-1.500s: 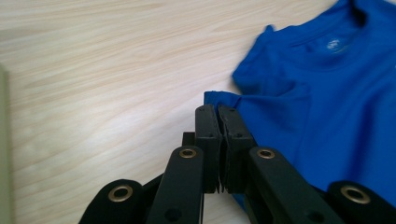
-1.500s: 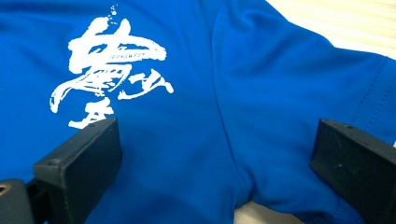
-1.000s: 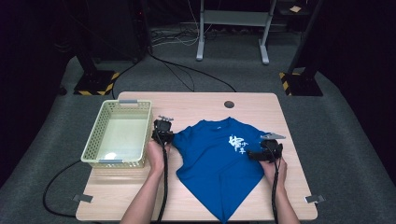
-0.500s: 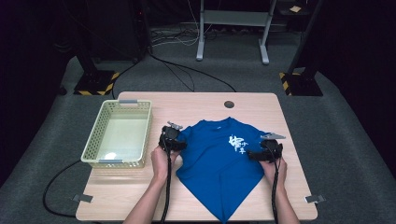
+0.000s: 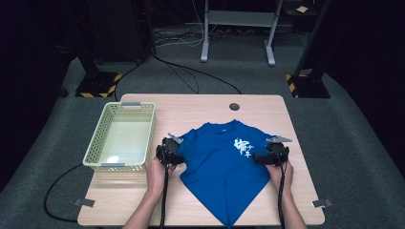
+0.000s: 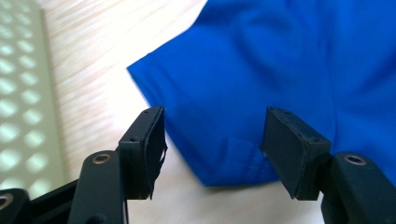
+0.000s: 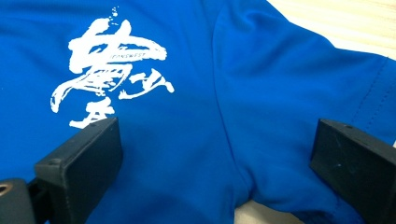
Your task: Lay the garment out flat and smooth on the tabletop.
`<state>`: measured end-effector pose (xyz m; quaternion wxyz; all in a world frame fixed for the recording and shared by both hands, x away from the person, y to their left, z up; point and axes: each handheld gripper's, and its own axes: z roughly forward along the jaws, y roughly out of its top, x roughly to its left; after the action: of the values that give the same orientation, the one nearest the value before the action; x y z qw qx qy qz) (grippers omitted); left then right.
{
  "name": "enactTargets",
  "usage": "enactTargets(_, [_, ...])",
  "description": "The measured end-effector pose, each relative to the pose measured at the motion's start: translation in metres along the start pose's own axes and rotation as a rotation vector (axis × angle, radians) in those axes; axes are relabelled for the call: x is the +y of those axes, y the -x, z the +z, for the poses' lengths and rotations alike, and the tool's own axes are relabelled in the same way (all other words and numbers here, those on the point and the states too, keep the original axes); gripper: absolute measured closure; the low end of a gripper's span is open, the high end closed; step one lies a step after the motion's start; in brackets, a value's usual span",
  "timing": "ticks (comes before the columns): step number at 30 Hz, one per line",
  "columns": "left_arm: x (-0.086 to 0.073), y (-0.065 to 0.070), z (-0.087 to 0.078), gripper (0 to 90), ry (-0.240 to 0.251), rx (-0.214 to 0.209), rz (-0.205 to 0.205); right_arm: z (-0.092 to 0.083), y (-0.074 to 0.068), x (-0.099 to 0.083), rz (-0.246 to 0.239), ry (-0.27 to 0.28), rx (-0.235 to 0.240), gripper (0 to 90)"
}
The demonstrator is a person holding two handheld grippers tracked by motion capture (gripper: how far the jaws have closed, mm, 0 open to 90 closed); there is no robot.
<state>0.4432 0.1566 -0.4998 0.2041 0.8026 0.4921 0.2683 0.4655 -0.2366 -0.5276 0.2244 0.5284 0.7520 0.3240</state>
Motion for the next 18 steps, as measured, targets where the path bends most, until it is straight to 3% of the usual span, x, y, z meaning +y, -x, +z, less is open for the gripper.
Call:
enactTargets(3, [-0.009, -0.005, -0.012, 34.8, 0.036, -0.021, -0.025, 0.000, 0.000, 0.000, -0.001, 0.000, 0.000, 1.9])
enactTargets(7, [-0.006, -0.009, -0.020, 28.0, 0.125, -0.118, -0.089, 0.000, 0.000, 0.000, 0.000, 0.000, 0.000, 1.9])
enactTargets(11, [0.012, 0.002, -0.010, 22.8, 0.161, -0.150, -0.047, 0.000, 0.000, 0.000, 0.001, 0.000, 0.000, 1.9])
enactTargets(12, [0.016, 0.006, -0.005, 21.6, 0.166, -0.176, -0.044, 0.000, 0.000, 0.000, 0.000, 0.000, 0.000, 1.9])
enactTargets(15, [0.026, 0.016, 0.012, 19.0, 0.139, -0.221, -0.026, 0.000, 0.000, 0.000, 0.000, 0.000, 0.000, 1.9])
enactTargets(18, [0.029, 0.020, 0.027, 17.3, 0.107, -0.202, -0.006, 0.000, 0.000, 0.000, 0.000, 0.000, 0.000, 1.9])
